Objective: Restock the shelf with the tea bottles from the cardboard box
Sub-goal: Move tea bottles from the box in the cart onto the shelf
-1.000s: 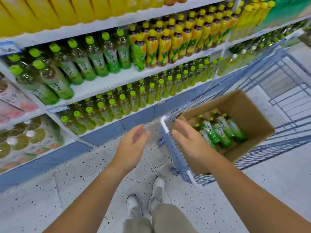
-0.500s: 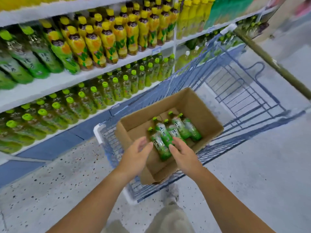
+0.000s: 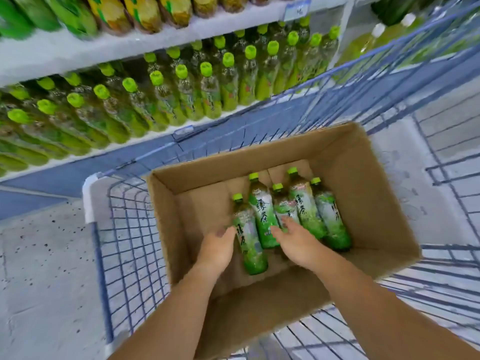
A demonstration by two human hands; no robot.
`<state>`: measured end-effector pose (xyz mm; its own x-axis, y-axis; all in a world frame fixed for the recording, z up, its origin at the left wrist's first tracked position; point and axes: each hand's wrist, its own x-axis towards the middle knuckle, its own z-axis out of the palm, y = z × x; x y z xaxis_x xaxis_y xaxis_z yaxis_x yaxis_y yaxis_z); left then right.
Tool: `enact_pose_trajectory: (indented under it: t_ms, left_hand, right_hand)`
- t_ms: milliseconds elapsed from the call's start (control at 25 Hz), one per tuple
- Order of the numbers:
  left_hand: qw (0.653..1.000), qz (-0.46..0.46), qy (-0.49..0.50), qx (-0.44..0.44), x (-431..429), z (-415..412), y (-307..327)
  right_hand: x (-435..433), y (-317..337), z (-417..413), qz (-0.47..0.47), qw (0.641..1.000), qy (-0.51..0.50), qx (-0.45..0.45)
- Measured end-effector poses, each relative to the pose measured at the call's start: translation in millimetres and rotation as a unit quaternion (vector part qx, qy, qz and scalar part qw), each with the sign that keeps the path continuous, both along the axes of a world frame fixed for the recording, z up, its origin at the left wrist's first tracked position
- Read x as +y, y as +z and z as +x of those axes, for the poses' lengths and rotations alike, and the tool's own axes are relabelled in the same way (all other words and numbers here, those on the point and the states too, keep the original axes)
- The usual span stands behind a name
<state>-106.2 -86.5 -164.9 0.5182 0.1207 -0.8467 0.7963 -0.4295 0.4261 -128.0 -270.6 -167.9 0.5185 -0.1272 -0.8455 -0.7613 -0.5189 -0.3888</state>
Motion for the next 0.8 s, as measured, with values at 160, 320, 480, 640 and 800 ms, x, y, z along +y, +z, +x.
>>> enact_pose_trajectory:
  t_ms: [160,320,480,640,800]
  left_hand:
    - [0.997,0.000,-0.060,0.038,-8.4,-8.2,-66.3]
    - [0.995,-0.040,-0.054,0.069,-26.7,-15.5,-95.3]
    - [0.995,-0.008,-0.063,0.071,-34.4,-10.6,-104.9]
    - [0.990,0.112,-0.070,0.041,-20.3,-4.4,-103.0]
    - [0.985,0.166,-0.052,0.022,-5.3,1.8,-97.7]
  right_hand:
    - [-0.7,-54.5,14.5,-0.002,1.000,-0.019,-0.009]
    - [5.0,-84.9,17.5,-0.094,0.993,0.017,-0.062]
    - [4.8,-90.9,31.5,-0.165,0.982,0.086,-0.041]
    - [14.5,-101.4,40.8,-0.163,0.983,0.081,0.005]
    - [28.9,-109.7,37.2,-0.075,0.997,-0.016,0.026]
